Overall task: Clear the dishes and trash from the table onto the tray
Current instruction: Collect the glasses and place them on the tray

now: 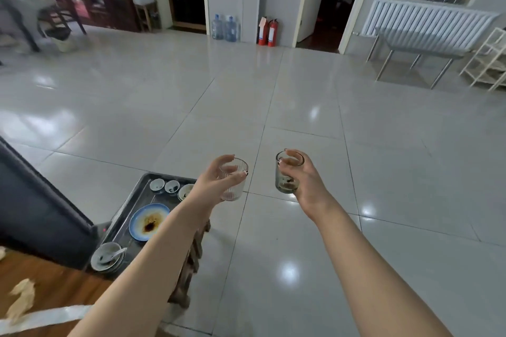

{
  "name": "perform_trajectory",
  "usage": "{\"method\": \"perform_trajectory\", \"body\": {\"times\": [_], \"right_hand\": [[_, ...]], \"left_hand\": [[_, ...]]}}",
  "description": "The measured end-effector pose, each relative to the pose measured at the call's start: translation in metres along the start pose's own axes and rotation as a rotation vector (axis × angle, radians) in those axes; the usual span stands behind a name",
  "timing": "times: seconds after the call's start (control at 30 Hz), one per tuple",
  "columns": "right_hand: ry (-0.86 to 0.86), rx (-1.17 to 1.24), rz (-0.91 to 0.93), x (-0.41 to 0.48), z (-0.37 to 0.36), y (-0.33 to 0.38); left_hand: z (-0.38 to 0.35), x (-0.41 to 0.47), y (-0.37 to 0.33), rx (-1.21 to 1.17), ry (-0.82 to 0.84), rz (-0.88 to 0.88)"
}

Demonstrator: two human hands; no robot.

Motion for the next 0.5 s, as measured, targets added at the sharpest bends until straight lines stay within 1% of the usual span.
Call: {"method": "perform_trajectory", "body": {"times": [0.3, 0.4, 0.5], "right_hand": [[0.120, -0.036, -0.057, 0.099, -0.025, 0.015], [0.212, -0.056, -0.093, 0.137, -0.039, 0.024], [0.337, -0.109, -0.117, 0.177, -0.057, 0.036]], "left_hand": [[0.016, 0.077, -0.001, 0.036, -0.061, -0.034], [0.020, 0.103, -0.001, 0.038, -0.135, -0.070], [0.028, 0.127, -0.004, 0.022, -0.274, -0.105]]}}
Point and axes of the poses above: each hand's wrist, its own x-axis towards the middle knuckle, its own z-axis out of the back of the hand, y = z × x, the point moved 9 cm from there along x, towards the middle knuckle, and after that the axes turned 12 degrees about -z, right-handed, at the moved point
